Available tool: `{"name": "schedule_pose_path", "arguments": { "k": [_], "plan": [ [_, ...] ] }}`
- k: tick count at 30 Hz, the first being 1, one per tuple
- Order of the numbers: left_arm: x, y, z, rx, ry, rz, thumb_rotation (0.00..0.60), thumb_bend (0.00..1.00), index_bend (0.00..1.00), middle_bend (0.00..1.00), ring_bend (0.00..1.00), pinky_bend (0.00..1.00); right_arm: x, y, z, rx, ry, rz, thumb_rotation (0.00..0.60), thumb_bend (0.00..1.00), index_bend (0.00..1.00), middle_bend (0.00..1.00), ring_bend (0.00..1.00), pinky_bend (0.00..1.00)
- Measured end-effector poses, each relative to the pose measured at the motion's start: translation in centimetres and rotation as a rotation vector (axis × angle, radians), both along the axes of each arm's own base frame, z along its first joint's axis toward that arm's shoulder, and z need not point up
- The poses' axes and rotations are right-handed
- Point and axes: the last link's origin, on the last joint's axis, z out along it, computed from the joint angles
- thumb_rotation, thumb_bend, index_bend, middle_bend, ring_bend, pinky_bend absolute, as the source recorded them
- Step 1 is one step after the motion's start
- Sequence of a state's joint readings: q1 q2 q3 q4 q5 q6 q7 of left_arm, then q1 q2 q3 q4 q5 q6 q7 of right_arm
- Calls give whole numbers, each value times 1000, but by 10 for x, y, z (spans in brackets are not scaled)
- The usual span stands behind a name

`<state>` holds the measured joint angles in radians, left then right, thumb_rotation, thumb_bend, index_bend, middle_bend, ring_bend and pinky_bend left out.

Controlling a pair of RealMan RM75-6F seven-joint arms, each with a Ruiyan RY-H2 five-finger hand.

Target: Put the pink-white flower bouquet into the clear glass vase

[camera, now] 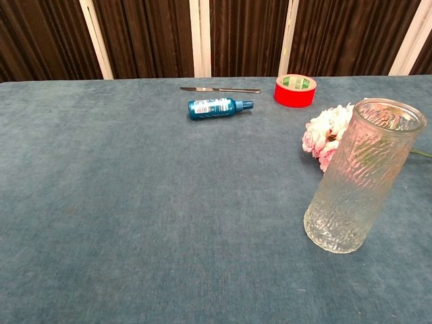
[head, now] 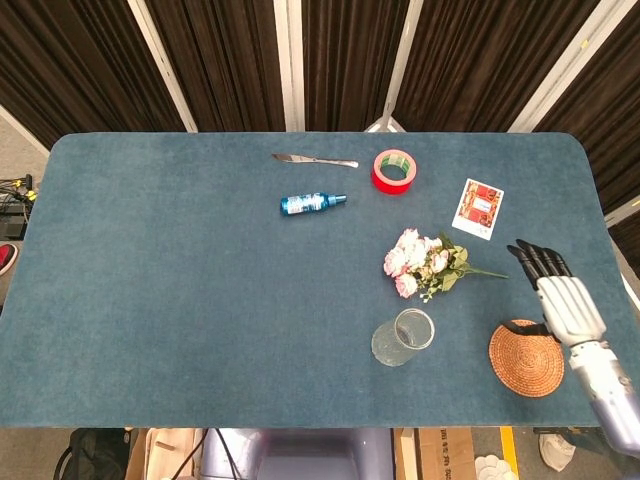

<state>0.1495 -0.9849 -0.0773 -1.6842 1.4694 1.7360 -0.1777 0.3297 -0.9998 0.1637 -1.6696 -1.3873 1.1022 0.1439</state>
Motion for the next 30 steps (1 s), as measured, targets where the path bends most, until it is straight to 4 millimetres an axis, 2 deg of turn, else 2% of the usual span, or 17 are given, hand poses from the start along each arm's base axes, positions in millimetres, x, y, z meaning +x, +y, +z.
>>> {"name": "schedule_pose_path", "arguments": {
  "k": [9,15,30],
  "plan": [
    [-1,3,0,1,9,16,600,218,115,0,0,49,15,-43,-45,150,-2,-98,600,0,72,29,0,0],
    [-1,6,-2,-5,18,30,600,218,115,0,0,49,30,-66,-69,199,-13,-127,600,0,72,22,0,0],
    [2,9,-7,-16,37,39,600,218,115,0,0,48,50,-100,-111,261,23,-180,600,0,72,19,0,0]
  ]
}}
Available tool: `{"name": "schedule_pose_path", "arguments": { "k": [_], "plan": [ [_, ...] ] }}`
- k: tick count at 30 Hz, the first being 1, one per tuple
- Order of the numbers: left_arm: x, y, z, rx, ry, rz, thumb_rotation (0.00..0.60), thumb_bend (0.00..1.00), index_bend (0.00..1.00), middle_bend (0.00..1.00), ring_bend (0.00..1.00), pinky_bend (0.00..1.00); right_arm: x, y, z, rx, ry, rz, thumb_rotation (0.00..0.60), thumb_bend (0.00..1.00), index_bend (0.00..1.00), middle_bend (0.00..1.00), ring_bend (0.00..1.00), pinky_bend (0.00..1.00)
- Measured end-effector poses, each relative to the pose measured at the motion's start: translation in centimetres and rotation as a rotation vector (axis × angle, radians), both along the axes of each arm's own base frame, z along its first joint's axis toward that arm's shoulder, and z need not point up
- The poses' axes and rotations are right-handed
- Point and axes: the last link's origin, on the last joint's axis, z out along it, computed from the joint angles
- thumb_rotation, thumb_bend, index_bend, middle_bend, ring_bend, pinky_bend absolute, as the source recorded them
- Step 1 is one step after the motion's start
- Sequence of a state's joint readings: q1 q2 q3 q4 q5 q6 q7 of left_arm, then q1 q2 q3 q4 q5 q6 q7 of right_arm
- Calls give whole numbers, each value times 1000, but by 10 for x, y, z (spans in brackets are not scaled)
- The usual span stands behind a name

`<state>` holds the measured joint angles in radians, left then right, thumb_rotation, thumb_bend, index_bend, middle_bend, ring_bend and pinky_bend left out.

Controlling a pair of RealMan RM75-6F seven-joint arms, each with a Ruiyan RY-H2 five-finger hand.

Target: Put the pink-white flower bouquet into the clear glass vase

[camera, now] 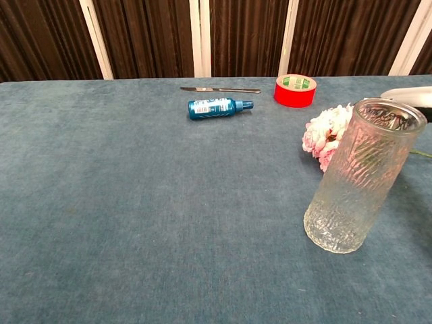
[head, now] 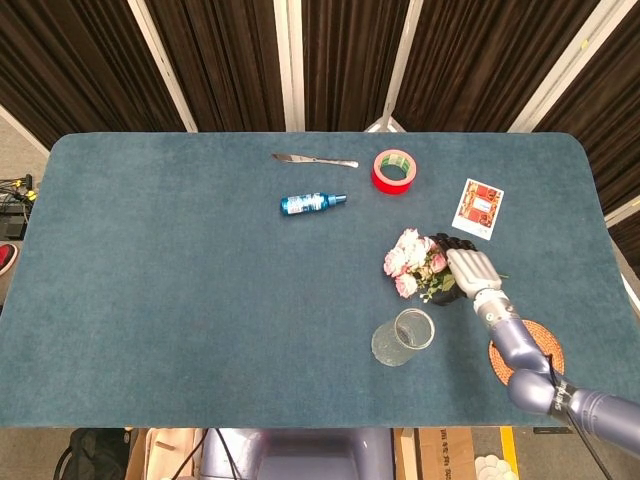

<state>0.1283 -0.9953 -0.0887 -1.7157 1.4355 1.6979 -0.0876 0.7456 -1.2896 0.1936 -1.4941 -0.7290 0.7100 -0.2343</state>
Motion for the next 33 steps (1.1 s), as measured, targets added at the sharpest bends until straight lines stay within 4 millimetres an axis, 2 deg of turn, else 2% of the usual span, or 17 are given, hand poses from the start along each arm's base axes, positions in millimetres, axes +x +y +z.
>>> {"name": "schedule_pose_path", "arguments": {
  "k": [7,14,18,23,27,29,33],
  "plan": [
    [0,0,0,-2,-1,1,600,218,115,0,0,49,6,-6,-11,12,13,-11,600,0,77,19,0,0],
    [0,2,-1,-5,2,5,600,217,115,0,0,49,11,-13,-18,6,31,-13,600,0,146,52,10,0],
    [1,2,-3,-15,7,2,600,218,115,0,0,48,14,-17,-25,-15,42,-3,600,0,190,102,75,0],
    [1,3,-4,-19,9,3,600,218,115,0,0,49,15,-20,-34,-29,68,12,600,0,206,122,102,0],
    [2,2,-4,-19,9,2,600,218,115,0,0,49,14,-23,-39,-29,76,12,600,1,270,208,185,0],
    [2,2,-4,-18,10,1,600,218,115,0,0,49,14,-23,-41,-31,76,16,600,39,334,272,255,0],
    [2,3,-4,-19,11,-3,600,218,116,0,0,49,15,-24,-41,-60,68,26,600,203,455,368,373,45]
  ]
}}
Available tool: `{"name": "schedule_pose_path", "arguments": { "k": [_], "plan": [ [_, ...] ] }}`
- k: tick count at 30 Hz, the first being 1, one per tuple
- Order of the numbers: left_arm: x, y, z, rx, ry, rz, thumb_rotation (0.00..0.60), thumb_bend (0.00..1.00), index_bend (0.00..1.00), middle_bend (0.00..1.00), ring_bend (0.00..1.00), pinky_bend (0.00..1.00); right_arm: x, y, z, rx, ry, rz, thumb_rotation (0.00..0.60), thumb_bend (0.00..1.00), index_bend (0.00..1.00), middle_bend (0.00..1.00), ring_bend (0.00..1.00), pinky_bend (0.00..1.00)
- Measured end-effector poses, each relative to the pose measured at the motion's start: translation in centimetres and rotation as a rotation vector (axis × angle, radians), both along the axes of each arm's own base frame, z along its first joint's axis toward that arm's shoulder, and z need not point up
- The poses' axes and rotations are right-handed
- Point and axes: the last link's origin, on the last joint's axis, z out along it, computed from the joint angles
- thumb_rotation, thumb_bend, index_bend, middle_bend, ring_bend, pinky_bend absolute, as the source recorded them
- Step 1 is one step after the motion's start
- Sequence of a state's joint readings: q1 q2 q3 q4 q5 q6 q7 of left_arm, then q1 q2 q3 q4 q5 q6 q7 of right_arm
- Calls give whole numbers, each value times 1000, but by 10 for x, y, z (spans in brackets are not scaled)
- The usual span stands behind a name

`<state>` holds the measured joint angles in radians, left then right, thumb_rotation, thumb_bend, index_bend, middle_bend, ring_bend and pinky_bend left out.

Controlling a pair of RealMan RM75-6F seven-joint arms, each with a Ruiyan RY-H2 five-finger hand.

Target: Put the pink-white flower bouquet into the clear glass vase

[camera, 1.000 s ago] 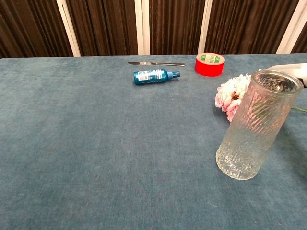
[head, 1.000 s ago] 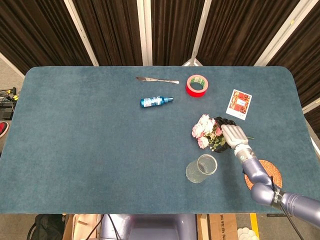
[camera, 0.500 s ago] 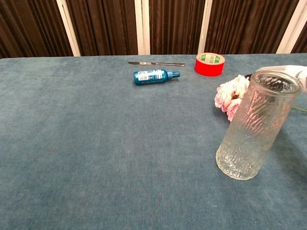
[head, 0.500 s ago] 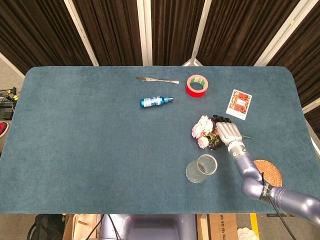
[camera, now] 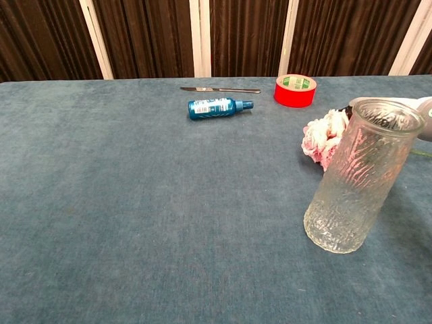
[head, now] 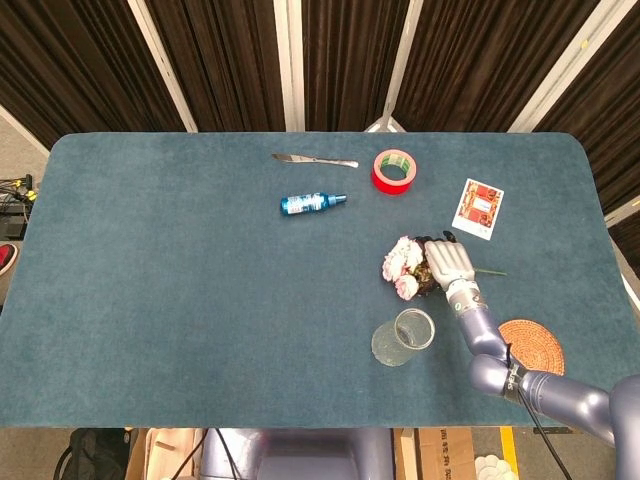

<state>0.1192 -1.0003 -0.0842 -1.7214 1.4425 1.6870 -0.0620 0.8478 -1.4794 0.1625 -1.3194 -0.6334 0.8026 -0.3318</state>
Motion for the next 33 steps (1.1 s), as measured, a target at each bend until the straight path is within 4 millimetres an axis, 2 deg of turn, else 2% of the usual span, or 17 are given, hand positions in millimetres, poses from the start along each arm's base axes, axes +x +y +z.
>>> {"name": "schedule_pose_path", "arguments": {
  "k": [3,8,14,20,26,33],
  "plan": [
    [0,0,0,-2,1,-3,600,218,116,0,0,49,1,-1,1,-32,-18,9,600,288,501,394,402,63],
    [0,0,0,-3,0,-3,600,218,116,0,0,49,3,0,6,-46,-75,6,600,341,532,420,434,87],
    [0,0,0,-7,-4,-4,600,218,116,0,0,49,12,-1,32,-60,-199,-3,600,345,540,425,440,92],
    [0,-2,1,-8,-12,-9,600,218,116,0,0,48,28,0,74,-68,-327,0,600,345,540,426,439,92],
    [0,-3,3,-5,-23,-16,600,218,116,0,0,49,46,-2,127,-112,-492,3,600,345,544,432,440,92],
    [0,-5,5,-1,-37,-32,600,218,117,0,0,49,69,7,177,-154,-814,-17,600,364,555,460,453,92]
  ]
}}
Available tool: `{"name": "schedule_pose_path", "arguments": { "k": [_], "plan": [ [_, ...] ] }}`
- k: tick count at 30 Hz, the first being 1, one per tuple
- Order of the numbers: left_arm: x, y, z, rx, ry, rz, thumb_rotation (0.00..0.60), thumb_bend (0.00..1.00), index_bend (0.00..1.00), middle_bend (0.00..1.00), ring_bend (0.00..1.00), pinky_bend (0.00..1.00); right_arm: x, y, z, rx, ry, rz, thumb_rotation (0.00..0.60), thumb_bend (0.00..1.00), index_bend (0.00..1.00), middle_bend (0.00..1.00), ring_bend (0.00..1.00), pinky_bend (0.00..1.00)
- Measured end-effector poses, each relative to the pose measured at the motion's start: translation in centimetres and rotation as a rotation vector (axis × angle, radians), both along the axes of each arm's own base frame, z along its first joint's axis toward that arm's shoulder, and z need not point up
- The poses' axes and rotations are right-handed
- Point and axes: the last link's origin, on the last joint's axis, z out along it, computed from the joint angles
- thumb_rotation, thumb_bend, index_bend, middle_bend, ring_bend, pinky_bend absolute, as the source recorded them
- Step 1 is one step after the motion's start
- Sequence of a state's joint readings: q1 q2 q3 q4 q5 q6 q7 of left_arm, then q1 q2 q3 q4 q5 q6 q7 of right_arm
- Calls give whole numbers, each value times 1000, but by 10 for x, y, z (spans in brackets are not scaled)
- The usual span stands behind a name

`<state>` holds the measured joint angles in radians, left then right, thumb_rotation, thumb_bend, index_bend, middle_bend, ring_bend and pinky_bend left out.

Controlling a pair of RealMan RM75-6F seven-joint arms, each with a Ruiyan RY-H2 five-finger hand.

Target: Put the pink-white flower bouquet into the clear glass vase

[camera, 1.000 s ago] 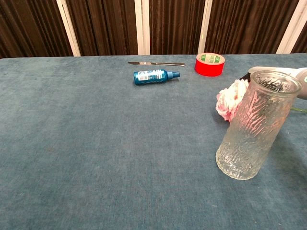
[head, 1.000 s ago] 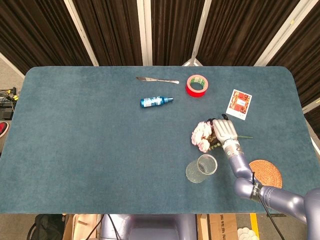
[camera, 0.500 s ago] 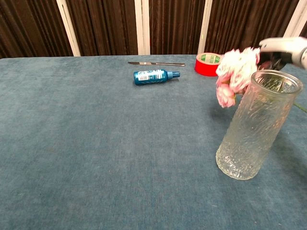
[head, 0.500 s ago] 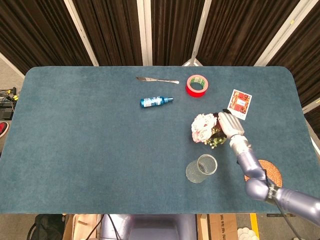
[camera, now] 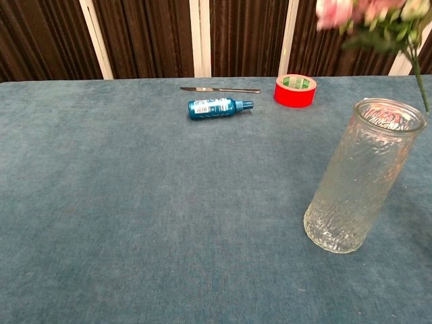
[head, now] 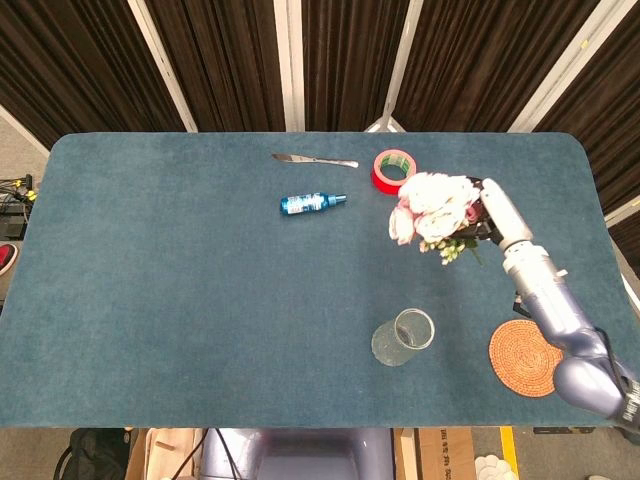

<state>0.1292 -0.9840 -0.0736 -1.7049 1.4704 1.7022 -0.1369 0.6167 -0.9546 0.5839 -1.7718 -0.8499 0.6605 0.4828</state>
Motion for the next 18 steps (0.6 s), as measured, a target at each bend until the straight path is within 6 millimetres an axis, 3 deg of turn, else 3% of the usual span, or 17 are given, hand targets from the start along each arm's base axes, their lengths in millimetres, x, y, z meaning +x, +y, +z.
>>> {"name": "schedule_pose_path", "arguments": {
  "k": [7,18],
  "plan": [
    [-1,-1,2,3,-11,-12,600,218,117,0,0,49,30,30,40,22,-340,13,600,365,562,460,453,92],
    [-3,0,5,3,-17,-15,600,218,117,0,0,49,85,104,60,82,-550,108,600,365,562,459,453,100]
  ]
}}
